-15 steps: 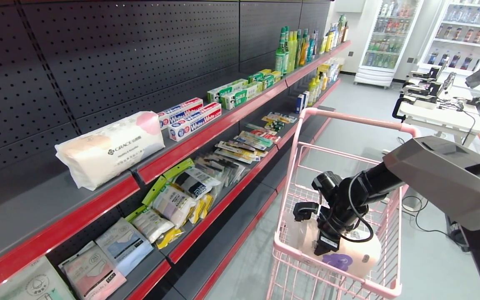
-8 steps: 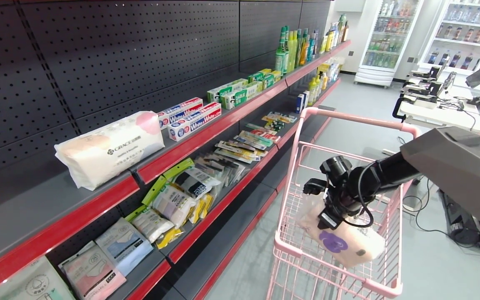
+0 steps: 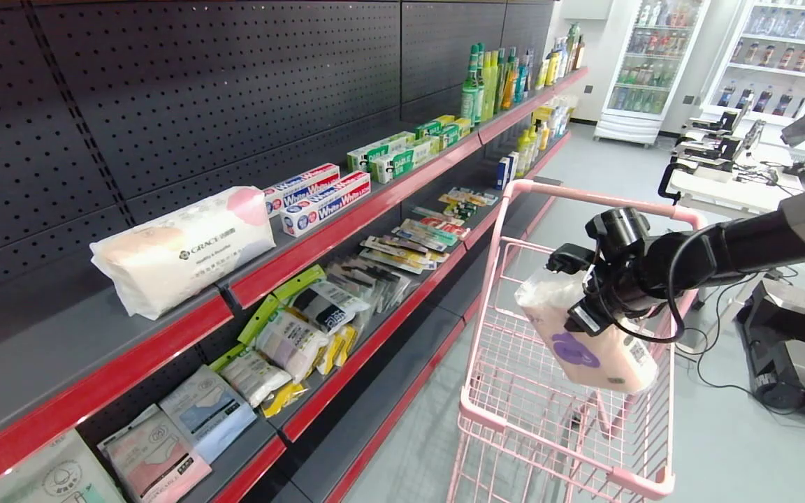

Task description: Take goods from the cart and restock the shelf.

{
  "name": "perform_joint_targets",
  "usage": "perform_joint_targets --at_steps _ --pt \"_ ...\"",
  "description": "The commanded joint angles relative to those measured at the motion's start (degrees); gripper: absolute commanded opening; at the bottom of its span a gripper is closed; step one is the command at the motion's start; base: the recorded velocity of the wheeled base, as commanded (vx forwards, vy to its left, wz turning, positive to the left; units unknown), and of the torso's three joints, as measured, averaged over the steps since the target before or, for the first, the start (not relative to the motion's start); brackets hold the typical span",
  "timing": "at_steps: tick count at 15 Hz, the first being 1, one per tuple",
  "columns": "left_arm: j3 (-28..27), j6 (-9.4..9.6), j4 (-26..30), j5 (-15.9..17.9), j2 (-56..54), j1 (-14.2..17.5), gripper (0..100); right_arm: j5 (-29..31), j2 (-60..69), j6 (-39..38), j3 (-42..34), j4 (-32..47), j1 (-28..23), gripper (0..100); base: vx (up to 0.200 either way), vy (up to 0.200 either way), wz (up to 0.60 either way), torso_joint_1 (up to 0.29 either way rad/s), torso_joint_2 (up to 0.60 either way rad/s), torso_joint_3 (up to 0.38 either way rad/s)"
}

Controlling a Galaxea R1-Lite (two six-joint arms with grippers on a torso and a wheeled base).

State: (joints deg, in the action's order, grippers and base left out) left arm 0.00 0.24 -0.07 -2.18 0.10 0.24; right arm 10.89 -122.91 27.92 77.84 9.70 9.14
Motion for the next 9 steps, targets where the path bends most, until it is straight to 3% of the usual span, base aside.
perform_joint_targets --at_steps 1,5,9 --pt "0.0 0.02 0.0 0.0 0.1 0.0 100 0.0 5.0 0.0 0.0 -0.2 0.4 0 0.0 0.0 0.0 0.0 0.0 0.0" --pt "0.0 0.02 0.0 0.0 0.1 0.0 100 0.1 14.4 -4.5 -1.5 -4.1 0.3 0 0.0 0.0 0.0 0.0 0.0 0.0" --pt "0.0 0.02 0.0 0.0 0.1 0.0 100 -1.4 31.2 -12.6 -10.1 -4.2 -1.3 0 0.0 0.0 0.0 0.0 0.0 0.0"
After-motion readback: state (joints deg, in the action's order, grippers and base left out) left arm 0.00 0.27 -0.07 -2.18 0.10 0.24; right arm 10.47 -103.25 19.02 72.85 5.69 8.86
